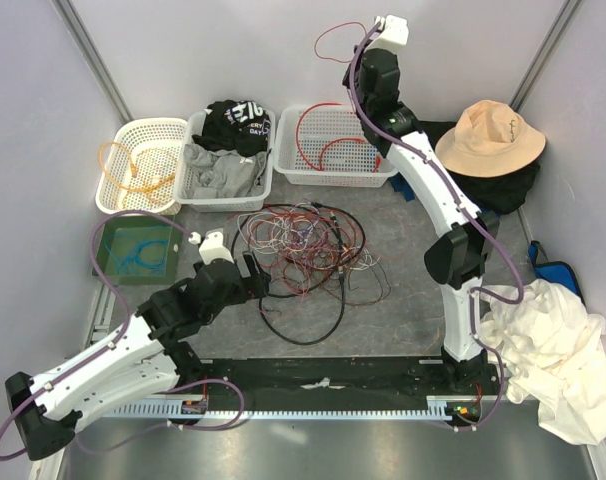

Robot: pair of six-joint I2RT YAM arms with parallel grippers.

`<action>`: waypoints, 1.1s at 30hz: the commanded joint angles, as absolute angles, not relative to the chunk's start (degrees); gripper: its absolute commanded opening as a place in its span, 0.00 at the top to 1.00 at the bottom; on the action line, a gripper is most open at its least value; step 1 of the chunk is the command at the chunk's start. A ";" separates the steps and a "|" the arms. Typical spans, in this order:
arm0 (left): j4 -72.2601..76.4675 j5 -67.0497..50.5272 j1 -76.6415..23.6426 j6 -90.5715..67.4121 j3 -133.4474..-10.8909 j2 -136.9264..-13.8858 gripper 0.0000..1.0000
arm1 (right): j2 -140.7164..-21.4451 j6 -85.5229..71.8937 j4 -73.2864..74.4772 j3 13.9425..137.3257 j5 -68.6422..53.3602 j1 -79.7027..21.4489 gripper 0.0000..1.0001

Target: Untangle the cables

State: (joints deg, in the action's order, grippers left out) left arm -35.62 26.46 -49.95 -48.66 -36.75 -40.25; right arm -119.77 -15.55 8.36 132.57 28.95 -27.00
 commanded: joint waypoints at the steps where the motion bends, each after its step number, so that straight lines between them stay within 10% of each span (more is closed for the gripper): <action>1: -33.57 26.72 -49.75 -50.45 -35.16 -40.25 0.00 | -125.23 -19.07 2.73 136.48 24.44 -25.05 1.00; 9: -32.52 27.24 -49.75 -49.75 -35.16 -41.22 0.00 | -132.19 -21.62 0.44 131.17 22.06 -23.55 0.96; 12: -31.91 27.07 -49.83 -50.88 -35.24 -42.18 0.00 | -131.40 -19.61 -2.12 128.32 24.06 -24.17 0.30; 15: -31.82 26.81 -49.75 -52.20 -35.51 -42.45 0.00 | -129.48 -17.14 -0.09 126.93 28.28 -25.49 0.09; 33: -31.82 24.52 -49.83 -55.81 -37.53 -36.83 0.00 | -86.75 -26.28 -6.50 61.39 21.54 -42.01 0.10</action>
State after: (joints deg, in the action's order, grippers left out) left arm -33.69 24.75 -49.95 -53.63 -34.98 -38.61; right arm -90.00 -23.18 -3.29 73.23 25.08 -40.23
